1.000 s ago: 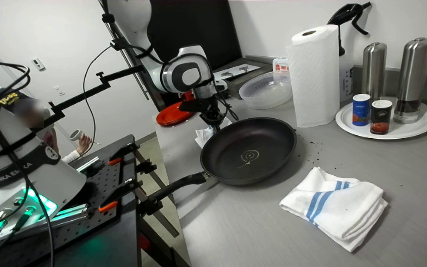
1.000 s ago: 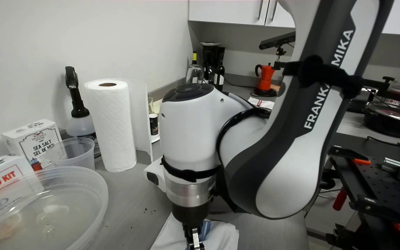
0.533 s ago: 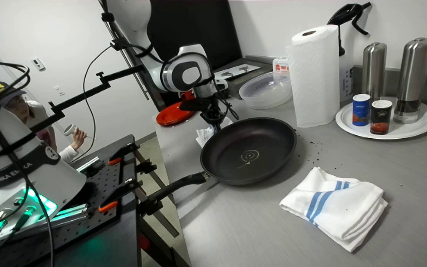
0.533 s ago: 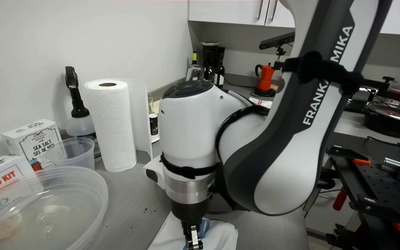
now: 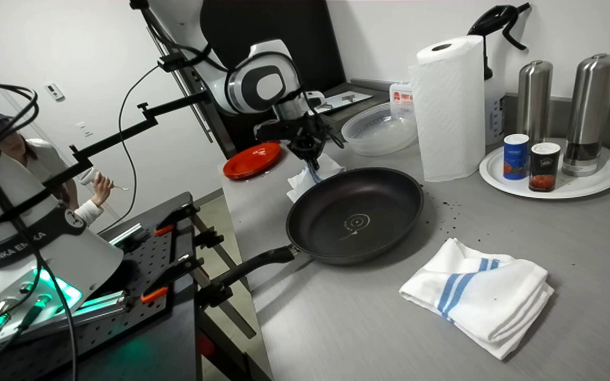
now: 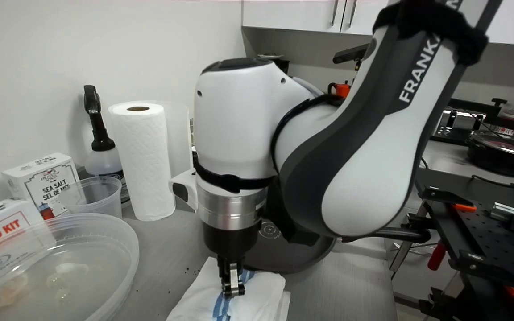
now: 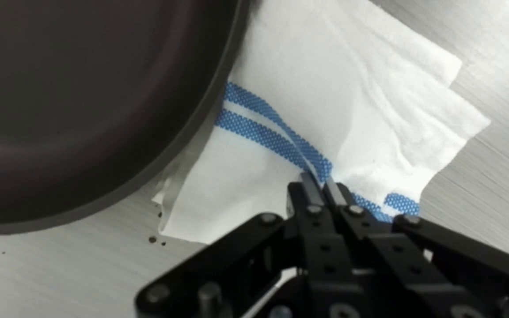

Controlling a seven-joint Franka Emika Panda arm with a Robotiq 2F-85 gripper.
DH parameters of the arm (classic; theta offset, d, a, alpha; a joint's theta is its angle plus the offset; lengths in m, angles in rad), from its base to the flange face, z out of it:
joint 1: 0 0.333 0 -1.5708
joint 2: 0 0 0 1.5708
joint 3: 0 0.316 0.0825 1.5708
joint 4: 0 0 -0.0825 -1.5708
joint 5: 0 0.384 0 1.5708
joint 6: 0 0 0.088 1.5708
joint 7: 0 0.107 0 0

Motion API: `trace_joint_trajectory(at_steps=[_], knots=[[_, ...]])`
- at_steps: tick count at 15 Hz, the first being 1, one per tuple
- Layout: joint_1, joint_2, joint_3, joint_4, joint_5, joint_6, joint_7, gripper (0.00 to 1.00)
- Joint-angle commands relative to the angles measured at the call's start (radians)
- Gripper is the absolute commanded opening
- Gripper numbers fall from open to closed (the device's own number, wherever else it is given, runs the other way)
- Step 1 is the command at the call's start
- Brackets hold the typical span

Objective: Use the left towel to clean the pan

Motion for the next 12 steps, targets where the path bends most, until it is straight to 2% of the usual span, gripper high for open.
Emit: trace_joint_trajectory(at_steps=[1, 6, 12], knots=[[0.012, -0.087, -0.005, -0.058, -0.007, -0.015, 0.021, 0.01], [0.002, -0.120, -0.003, -0.082, -0.004, -0.034, 0.018, 0.01], [-0.009, -0.096, 0.003, -0.085, 0.002, -0.052, 0.018, 0.01]])
